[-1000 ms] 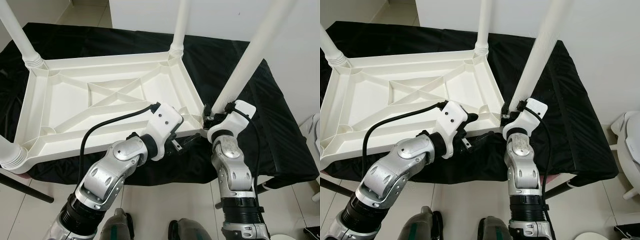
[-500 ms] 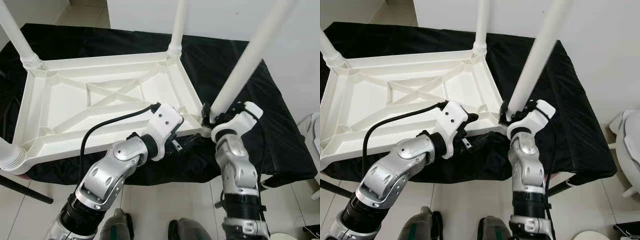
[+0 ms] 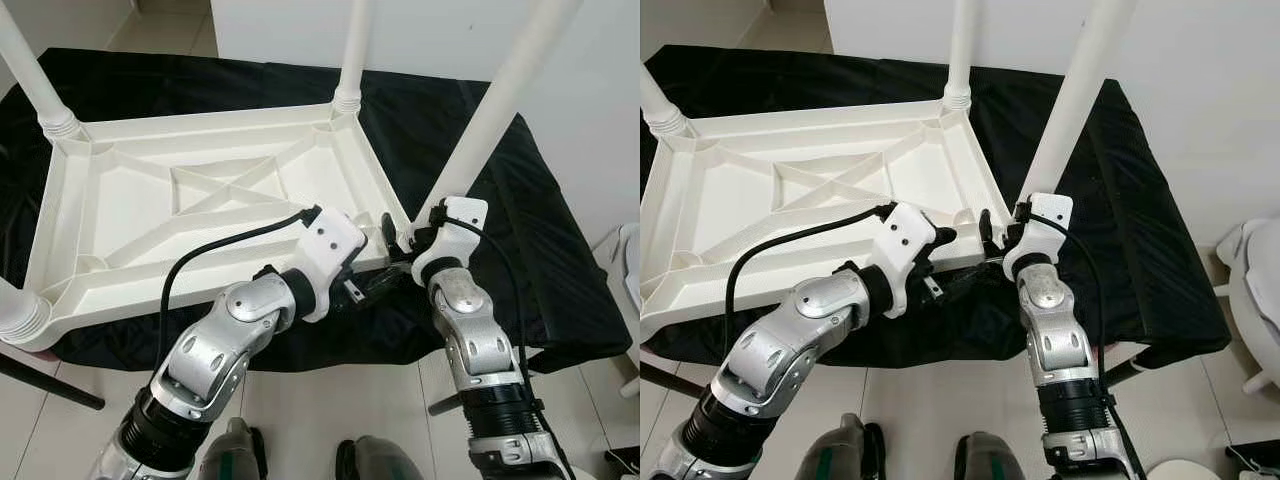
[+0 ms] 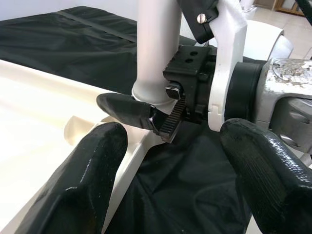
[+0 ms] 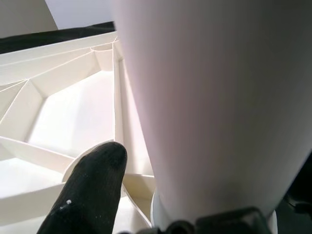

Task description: Building children table

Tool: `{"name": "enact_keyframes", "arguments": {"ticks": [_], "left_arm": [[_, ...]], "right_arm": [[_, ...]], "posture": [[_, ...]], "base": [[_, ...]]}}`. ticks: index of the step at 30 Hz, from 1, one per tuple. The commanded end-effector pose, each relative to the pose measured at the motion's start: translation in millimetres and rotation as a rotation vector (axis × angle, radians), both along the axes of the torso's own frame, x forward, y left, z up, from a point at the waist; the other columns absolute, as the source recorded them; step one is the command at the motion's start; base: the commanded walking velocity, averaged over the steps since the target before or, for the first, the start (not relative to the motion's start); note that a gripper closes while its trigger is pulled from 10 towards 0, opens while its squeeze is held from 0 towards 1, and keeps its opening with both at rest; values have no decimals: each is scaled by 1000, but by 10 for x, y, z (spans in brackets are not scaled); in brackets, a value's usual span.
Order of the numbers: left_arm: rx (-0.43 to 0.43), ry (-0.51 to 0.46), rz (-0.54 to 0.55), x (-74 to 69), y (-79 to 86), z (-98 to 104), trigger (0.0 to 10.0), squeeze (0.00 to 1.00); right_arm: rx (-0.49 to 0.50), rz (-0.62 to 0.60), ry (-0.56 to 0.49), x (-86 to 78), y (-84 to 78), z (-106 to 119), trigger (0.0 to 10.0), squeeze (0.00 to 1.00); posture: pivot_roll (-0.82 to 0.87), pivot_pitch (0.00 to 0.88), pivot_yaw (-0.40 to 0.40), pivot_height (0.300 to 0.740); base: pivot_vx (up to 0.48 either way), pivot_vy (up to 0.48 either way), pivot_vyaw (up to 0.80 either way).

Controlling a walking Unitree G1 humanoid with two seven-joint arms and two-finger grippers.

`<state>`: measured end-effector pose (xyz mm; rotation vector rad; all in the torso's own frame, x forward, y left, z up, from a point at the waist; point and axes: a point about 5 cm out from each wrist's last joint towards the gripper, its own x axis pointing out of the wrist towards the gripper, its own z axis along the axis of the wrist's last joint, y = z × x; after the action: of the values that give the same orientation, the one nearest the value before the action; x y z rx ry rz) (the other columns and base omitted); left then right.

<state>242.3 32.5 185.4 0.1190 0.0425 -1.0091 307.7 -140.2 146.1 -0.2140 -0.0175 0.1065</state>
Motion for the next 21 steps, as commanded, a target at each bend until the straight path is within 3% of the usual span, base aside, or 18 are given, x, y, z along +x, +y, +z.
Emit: {"name": "enact_keyframes", "arguments": {"ticks": [1,5,8,21], "left_arm": [[-2,1,-28,-48,-20,15,10000,0],[-2,3,-27,-48,-16,15,10000,0],[-1,4,-27,-47,-10,18,10000,0],[-2,5,-35,-52,-9,27,10000,0]], "right_arm": [[4,10,1,20,-16,-3,10000,0],[-4,11,-14,43,-81,23,10000,0],[7,80,-46,74,-197,78,10000,0],[20,308,-24,106,-338,91,10000,0]], "posture": [[-113,50,-26,740],[-114,55,-21,740],[-115,64,-16,740],[-117,73,-7,740]], "base": [[0,0,0],[0,0,0],[0,0,0],[0,0,0]]}}
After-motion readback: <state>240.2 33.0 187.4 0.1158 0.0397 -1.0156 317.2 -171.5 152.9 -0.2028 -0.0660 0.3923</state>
